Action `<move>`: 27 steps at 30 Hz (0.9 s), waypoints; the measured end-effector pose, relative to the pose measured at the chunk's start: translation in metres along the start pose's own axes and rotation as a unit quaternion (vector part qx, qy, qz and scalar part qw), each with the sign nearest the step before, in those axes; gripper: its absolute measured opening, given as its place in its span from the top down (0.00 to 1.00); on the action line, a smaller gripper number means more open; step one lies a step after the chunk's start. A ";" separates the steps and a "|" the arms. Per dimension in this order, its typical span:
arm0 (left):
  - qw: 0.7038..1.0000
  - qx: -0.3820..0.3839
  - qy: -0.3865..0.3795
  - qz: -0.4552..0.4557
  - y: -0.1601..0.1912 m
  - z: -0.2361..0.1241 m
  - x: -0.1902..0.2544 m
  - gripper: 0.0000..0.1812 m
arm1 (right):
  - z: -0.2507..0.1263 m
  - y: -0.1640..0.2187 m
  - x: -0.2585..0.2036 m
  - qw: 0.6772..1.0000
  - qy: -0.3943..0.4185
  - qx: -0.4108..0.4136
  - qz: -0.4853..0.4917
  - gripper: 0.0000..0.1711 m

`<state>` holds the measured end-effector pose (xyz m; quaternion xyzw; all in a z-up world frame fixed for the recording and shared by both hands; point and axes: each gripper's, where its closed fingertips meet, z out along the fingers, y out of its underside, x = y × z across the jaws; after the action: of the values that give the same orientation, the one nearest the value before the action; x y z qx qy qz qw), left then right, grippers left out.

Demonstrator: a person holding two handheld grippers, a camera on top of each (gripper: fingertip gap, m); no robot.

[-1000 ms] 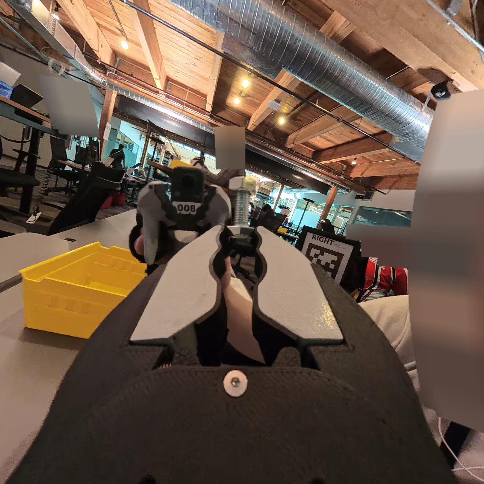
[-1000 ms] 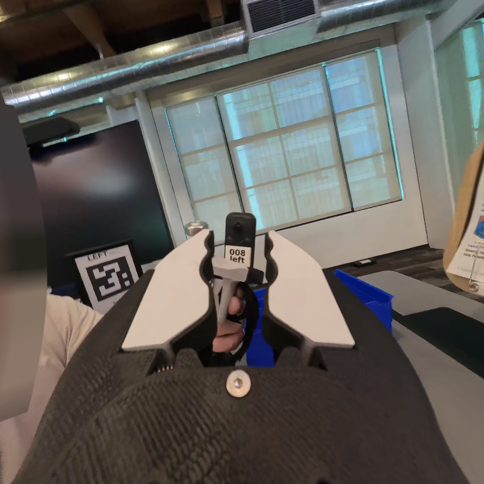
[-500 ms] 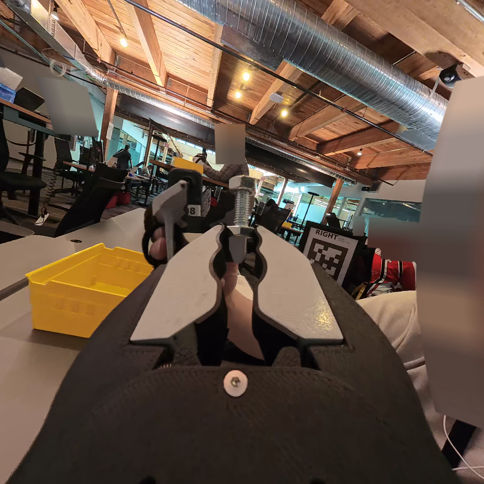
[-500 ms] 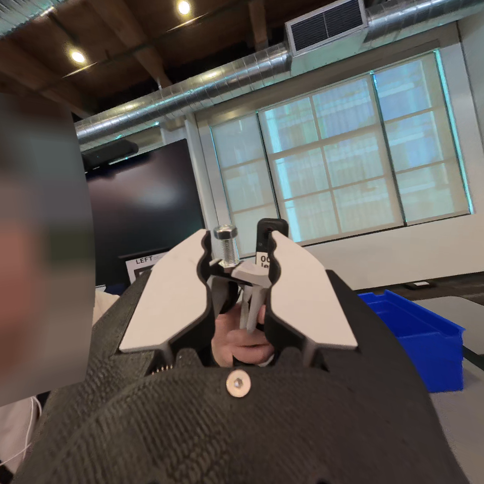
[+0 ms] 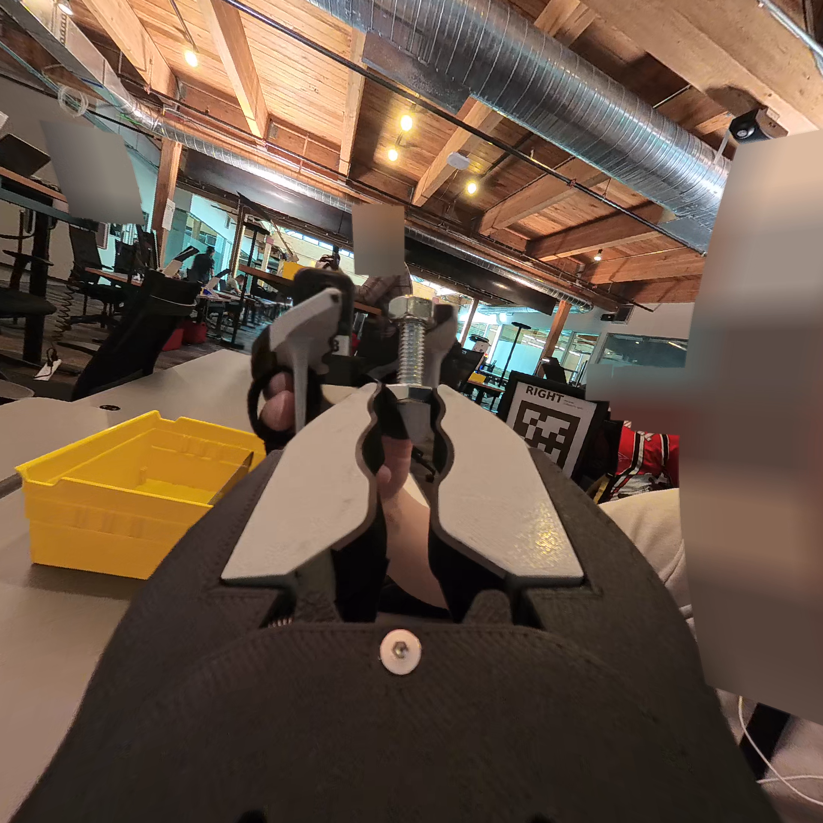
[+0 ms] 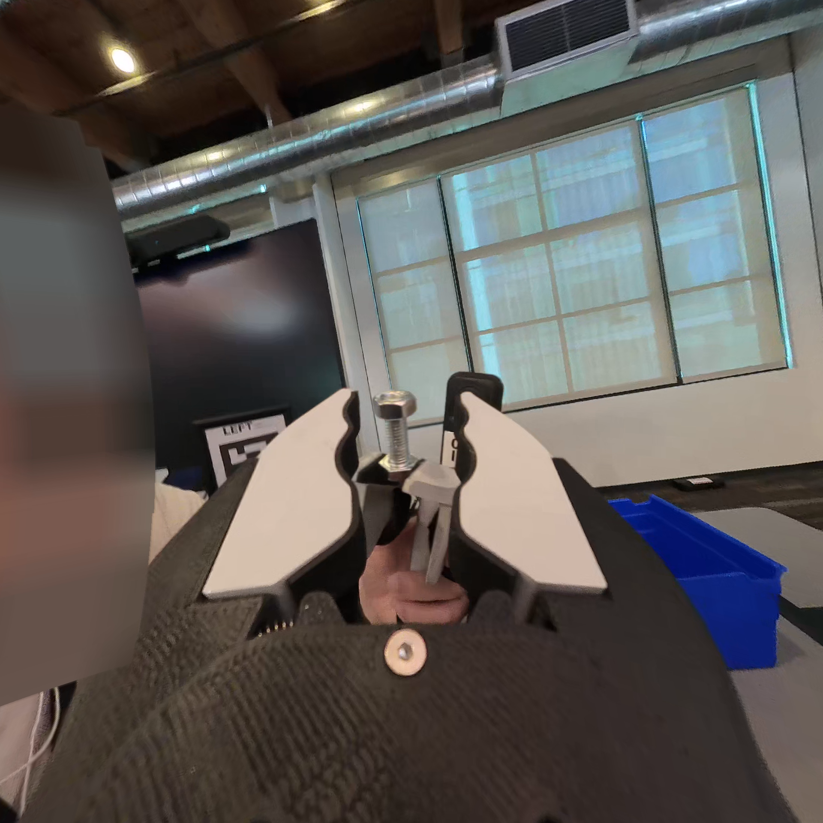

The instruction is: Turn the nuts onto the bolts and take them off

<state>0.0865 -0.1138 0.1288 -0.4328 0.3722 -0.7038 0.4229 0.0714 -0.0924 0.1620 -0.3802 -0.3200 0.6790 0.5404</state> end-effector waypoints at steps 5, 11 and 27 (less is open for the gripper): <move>1.000 0.006 -0.004 -0.001 -0.001 -0.001 0.000 0.90 | -0.008 0.000 0.015 1.000 0.028 0.006 0.005 0.79; 1.000 0.002 -0.008 0.006 -0.004 -0.002 0.000 0.90 | -0.015 -0.009 0.015 0.999 0.013 0.026 0.022 0.79; 1.000 -0.005 -0.001 0.001 0.000 0.001 0.002 0.90 | 0.001 0.003 0.000 0.999 0.022 -0.019 -0.026 0.82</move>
<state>0.0865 -0.1154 0.1298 -0.4355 0.3754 -0.7011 0.4218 0.0689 -0.0928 0.1605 -0.3967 -0.3311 0.6497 0.5575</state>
